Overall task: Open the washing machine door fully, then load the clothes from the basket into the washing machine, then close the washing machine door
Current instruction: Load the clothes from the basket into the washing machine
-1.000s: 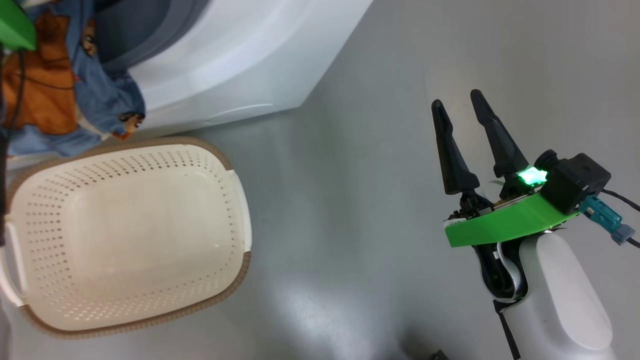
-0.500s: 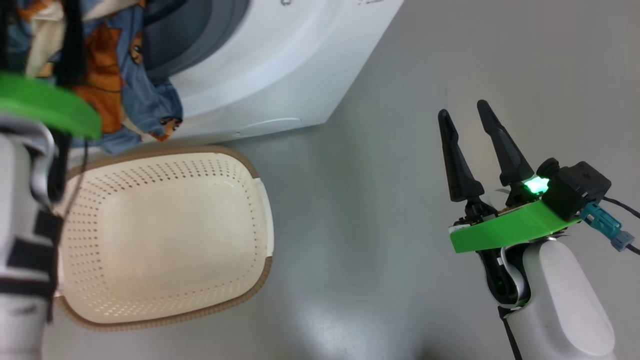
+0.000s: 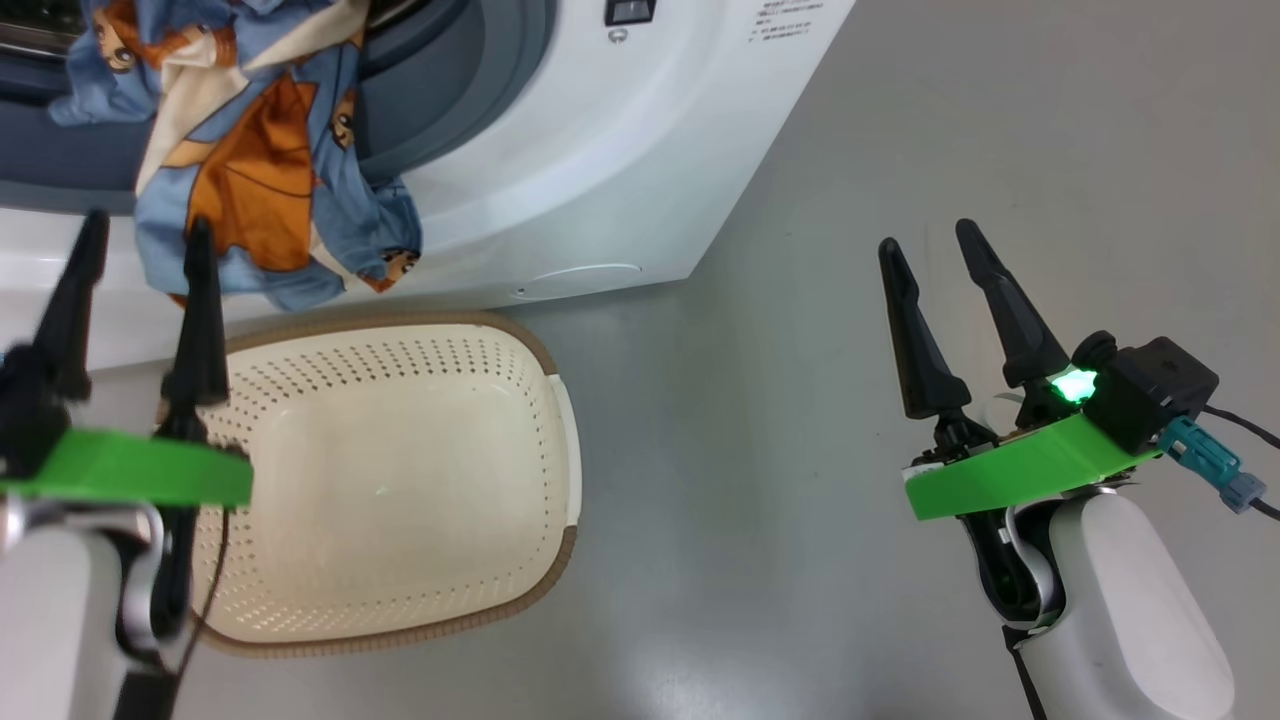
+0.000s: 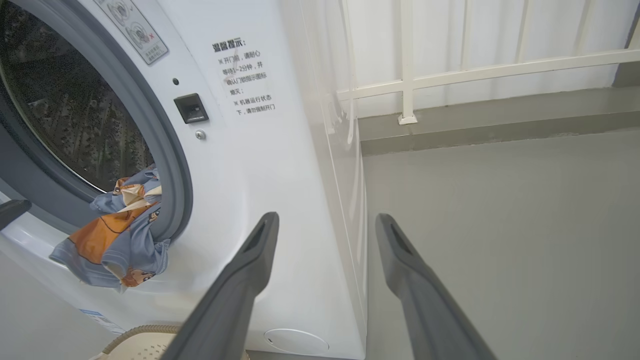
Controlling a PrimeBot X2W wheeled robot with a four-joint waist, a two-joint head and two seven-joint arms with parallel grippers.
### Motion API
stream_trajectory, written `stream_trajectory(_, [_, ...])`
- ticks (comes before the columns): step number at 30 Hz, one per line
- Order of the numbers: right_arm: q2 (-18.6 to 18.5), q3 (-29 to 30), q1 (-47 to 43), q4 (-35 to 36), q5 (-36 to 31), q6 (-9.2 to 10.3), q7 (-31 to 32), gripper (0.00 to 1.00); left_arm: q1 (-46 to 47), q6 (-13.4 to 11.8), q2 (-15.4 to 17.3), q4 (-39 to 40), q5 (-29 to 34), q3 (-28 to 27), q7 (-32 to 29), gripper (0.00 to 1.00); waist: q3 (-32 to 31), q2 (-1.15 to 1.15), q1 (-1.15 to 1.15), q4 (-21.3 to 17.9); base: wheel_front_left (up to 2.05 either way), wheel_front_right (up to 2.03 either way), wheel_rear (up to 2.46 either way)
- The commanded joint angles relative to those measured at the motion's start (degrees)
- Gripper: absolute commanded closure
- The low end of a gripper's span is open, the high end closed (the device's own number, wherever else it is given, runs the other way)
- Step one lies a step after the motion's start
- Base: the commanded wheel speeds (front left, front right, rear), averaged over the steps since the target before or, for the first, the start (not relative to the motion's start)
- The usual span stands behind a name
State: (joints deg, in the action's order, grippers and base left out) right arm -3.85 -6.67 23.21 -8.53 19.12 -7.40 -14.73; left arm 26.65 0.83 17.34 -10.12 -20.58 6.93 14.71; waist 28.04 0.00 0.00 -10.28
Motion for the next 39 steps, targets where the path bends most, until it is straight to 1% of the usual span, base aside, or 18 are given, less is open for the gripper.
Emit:
stream_trajectory(1, [-0.1, -1.3, -1.1, 1.1, -0.6, -0.09, -0.3, 0.00, -2.3, -0.6, 1.4, 3.5, -0.8, -2.8, 0.3, 0.00, -0.4, 0.00, 0.00, 0.2, 0.00, 0.00, 0.00])
stream_trajectory(5, [-0.2, -1.6, -1.2, 1.1, -0.5, -0.09, -0.3, 0.00, -7.4, -0.9, -0.5, 7.8, -1.4, -4.6, 0.3, 0.00, -0.6, 0.00, 0.00, 0.2, 0.00, 0.00, 0.00])
stream_trajectory(10, [-0.5, -1.5, -1.5, 1.0, -0.4, -0.09, -0.3, 0.00, -11.5, -0.9, -1.9, 10.0, -0.6, -5.3, 0.3, 0.00, -0.6, 0.00, 0.00, 0.4, 0.00, 0.00, 0.00])
stream_trajectory(16, [-0.8, -1.0, -1.7, 1.2, -0.6, -0.09, -0.3, 0.00, -12.2, 0.1, -2.8, 9.5, 0.1, -4.5, 0.3, 0.00, -0.4, 0.00, 0.00, 1.1, 0.00, 0.00, 0.00])
stream_trajectory(22, [-0.7, -1.0, -1.5, 1.3, -0.7, -0.09, -0.3, 0.00, -11.6, 0.4, -3.3, 8.3, 0.2, -4.6, 0.3, 0.00, -0.4, 0.00, 0.00, 0.9, 0.00, 0.00, 0.00])
stream_trajectory(26, [-0.7, -0.9, -1.4, 1.5, -0.8, -0.09, -0.3, 0.00, -10.6, 1.1, -3.2, 6.7, 0.2, -4.2, 0.2, 0.00, -0.3, 0.00, 0.00, 0.8, 0.00, 0.00, 0.00])
stream_trajectory(31, [-0.5, -0.7, -1.3, 1.4, -0.7, -0.09, -0.3, 0.00, -8.7, 2.2, -2.7, 4.1, 0.5, -2.5, -1.0, 0.00, 0.0, 0.00, 0.00, 0.6, 0.00, 0.00, 0.00])
stream_trajectory(39, [-0.2, -1.0, -0.7, 1.5, -0.5, -0.09, -0.3, 0.00, -1.8, 4.4, -2.0, -5.1, -0.6, 0.4, -3.7, 0.00, 0.5, 0.00, 0.00, -0.2, 0.00, 0.00, 0.00])
